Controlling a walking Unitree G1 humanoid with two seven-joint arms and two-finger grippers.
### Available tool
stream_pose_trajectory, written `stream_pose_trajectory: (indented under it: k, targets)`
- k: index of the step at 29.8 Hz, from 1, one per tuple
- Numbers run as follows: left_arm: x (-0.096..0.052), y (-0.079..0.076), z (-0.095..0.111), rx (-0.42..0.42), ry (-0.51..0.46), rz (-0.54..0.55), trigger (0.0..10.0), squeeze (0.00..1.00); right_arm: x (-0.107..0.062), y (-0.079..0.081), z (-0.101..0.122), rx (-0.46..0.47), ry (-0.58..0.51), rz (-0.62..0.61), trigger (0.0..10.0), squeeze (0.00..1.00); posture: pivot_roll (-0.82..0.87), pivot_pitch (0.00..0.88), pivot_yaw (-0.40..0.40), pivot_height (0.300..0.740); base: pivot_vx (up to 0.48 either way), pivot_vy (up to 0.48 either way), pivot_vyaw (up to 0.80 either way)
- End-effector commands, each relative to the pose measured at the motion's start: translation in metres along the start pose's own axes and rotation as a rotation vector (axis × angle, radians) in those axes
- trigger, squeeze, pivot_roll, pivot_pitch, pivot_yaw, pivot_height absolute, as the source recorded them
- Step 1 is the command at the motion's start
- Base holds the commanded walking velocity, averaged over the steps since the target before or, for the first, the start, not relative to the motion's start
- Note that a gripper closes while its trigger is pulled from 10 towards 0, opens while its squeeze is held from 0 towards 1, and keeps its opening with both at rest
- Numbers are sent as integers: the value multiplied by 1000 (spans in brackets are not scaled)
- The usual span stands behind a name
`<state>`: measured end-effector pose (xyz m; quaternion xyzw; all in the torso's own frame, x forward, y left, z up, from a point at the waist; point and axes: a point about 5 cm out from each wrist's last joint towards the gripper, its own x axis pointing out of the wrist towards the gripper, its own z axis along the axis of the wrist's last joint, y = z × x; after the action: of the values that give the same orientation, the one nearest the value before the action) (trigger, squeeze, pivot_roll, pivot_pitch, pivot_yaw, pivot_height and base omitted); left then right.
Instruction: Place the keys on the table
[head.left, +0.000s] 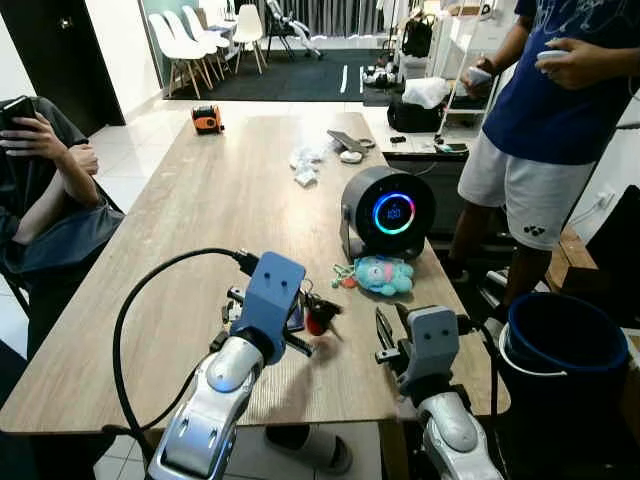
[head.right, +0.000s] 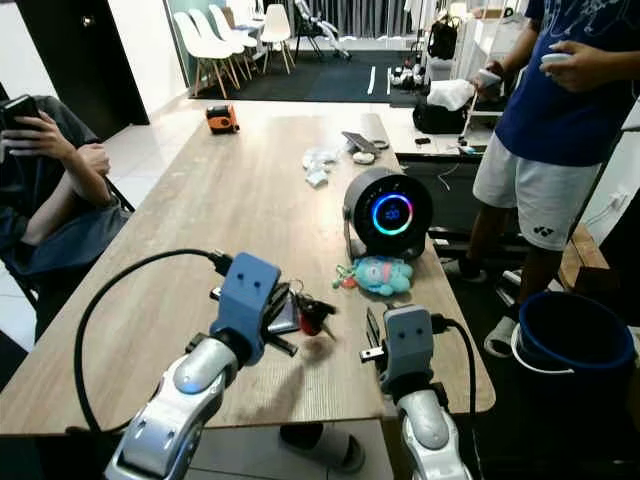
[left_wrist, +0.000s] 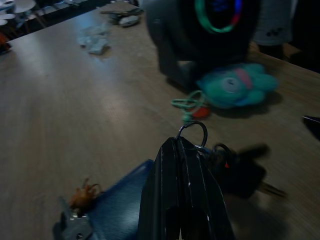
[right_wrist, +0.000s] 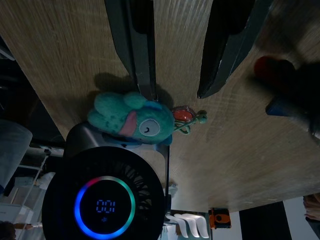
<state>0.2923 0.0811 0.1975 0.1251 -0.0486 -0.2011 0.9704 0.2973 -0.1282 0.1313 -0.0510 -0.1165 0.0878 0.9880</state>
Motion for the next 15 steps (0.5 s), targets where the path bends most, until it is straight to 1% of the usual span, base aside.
stream_pose_trajectory:
  k: [1, 4, 5, 6, 7, 8, 9, 10, 11, 15]
  targets:
    - [-2, -1, -2, 30, 17, -14, 10000, 0, -2, 1, -3, -1, 16, 0, 10000, 0, 35, 149, 69, 740, 0, 0, 0]
    - [-1, -12, -3, 27, 39, -47, 10000, 0, -2, 2, -2, 1, 16, 3, 10000, 0, 34, 150, 70, 740, 0, 0, 0]
    - [-1, -16, -3, 20, 40, -60, 10000, 106, -2, 2, -3, 1, 17, 2, 10000, 0, 34, 150, 71, 740, 0, 0, 0]
    - [-1, -16, -3, 20, 40, -60, 10000, 106, -2, 2, -3, 1, 17, 2, 10000, 0, 34, 150, 71, 740, 0, 0, 0]
    - [-2, -19, -3, 17, 40, -71, 10000, 243, -2, 2, -3, 1, 17, 1, 10000, 0, 34, 150, 71, 740, 0, 0, 0]
    - [-2, -21, -2, 16, 41, -77, 10000, 243, -2, 2, -3, 1, 18, 1, 10000, 0, 34, 150, 71, 740, 0, 0, 0]
    - [-2, -23, -2, 11, 42, -76, 10000, 937, -2, 2, -3, 1, 18, 0, 10000, 0, 32, 149, 73, 740, 0, 0, 0]
    - [-2, -23, -2, 11, 42, -76, 10000, 937, -2, 2, -3, 1, 18, 0, 10000, 0, 32, 149, 73, 740, 0, 0, 0]
    - [-1, -24, -2, 5, 43, -74, 10000, 1000, -2, 2, -3, 2, 19, 0, 10000, 0, 32, 149, 73, 740, 0, 0, 0]
    - [2, -23, -1, -14, 41, -54, 10000, 1000, -2, 2, -4, 1, 20, -1, 10000, 0, 32, 148, 73, 740, 0, 0, 0]
